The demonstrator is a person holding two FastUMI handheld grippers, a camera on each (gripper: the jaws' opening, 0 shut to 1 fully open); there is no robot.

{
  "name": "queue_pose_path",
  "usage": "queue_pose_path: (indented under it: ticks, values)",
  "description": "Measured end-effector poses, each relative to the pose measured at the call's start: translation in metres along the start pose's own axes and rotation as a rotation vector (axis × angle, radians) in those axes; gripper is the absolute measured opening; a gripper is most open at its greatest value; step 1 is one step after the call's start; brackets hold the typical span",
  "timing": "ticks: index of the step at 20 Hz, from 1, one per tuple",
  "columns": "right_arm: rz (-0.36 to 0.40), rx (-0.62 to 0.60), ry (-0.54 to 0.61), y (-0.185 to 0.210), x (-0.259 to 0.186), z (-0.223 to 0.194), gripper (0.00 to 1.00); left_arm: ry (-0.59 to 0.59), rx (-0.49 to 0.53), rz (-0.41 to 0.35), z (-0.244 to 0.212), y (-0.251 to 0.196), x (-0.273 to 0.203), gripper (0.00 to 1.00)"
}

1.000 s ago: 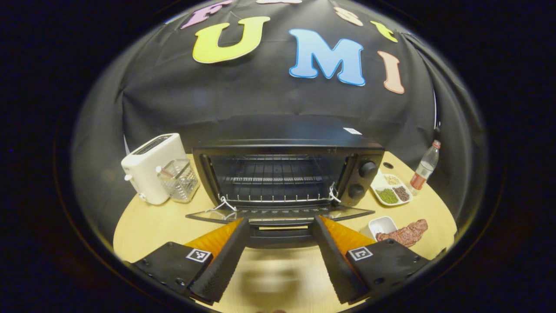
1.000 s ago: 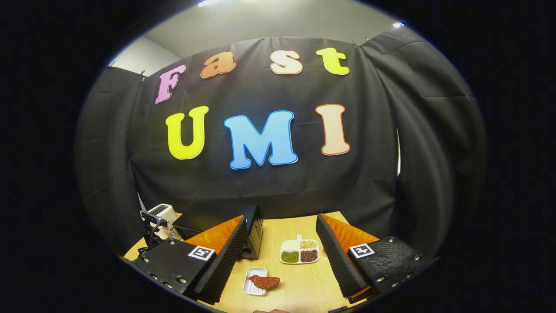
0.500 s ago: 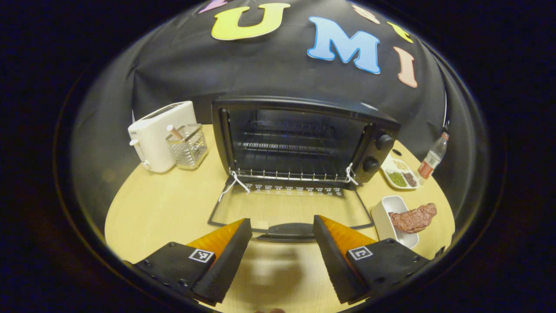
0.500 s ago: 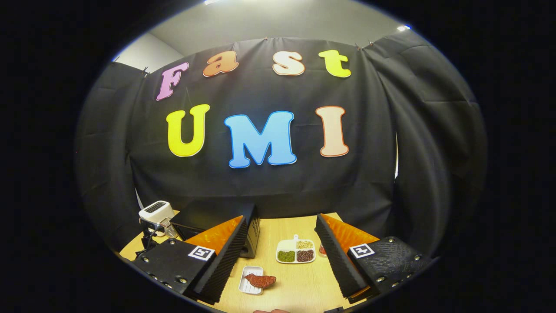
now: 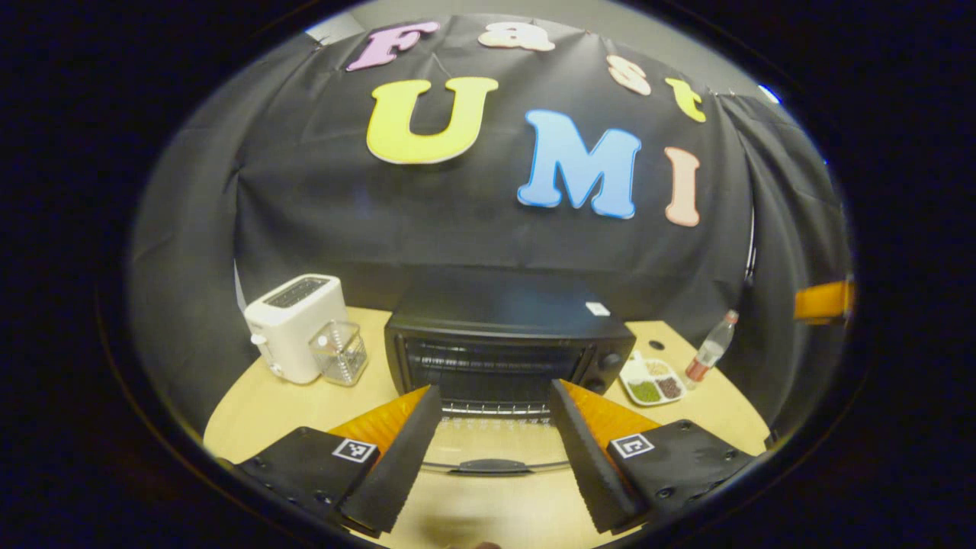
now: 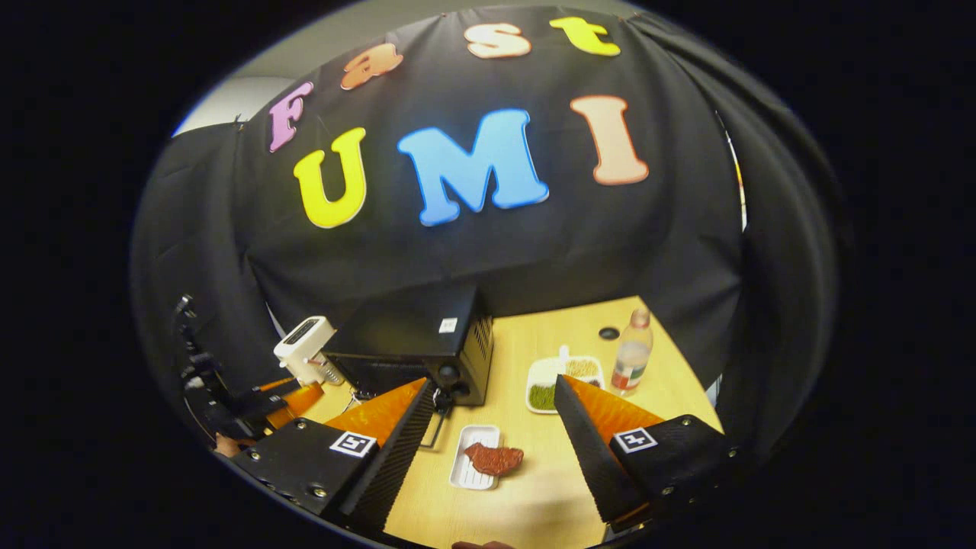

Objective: Open the electric oven with the left hand, put the food in, and close the electric oven.

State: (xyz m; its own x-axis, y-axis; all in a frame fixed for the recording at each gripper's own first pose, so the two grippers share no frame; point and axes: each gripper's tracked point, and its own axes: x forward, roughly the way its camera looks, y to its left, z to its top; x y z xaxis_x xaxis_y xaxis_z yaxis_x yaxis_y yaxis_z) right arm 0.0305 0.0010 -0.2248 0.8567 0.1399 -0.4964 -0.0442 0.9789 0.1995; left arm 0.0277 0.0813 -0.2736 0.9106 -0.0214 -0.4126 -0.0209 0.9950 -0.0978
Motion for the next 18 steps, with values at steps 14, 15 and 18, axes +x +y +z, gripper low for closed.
queue_pose_path:
  ticks: [14, 15, 18]
  values:
    - [0.064, 0.423, 0.279, -0.048, 0.092, -0.156, 0.98, -0.279, 0.052, 0.098, 0.150, 0.031, -0.107, 0.95]
    - [0.075, 0.444, 0.284, -0.046, 0.094, -0.161, 0.98, -0.308, 0.047, 0.093, 0.163, 0.026, -0.113, 0.98]
    - [0.123, 0.498, 0.287, -0.036, 0.097, -0.172, 0.97, -0.366, 0.049, 0.076, 0.191, 0.018, -0.129, 1.00]
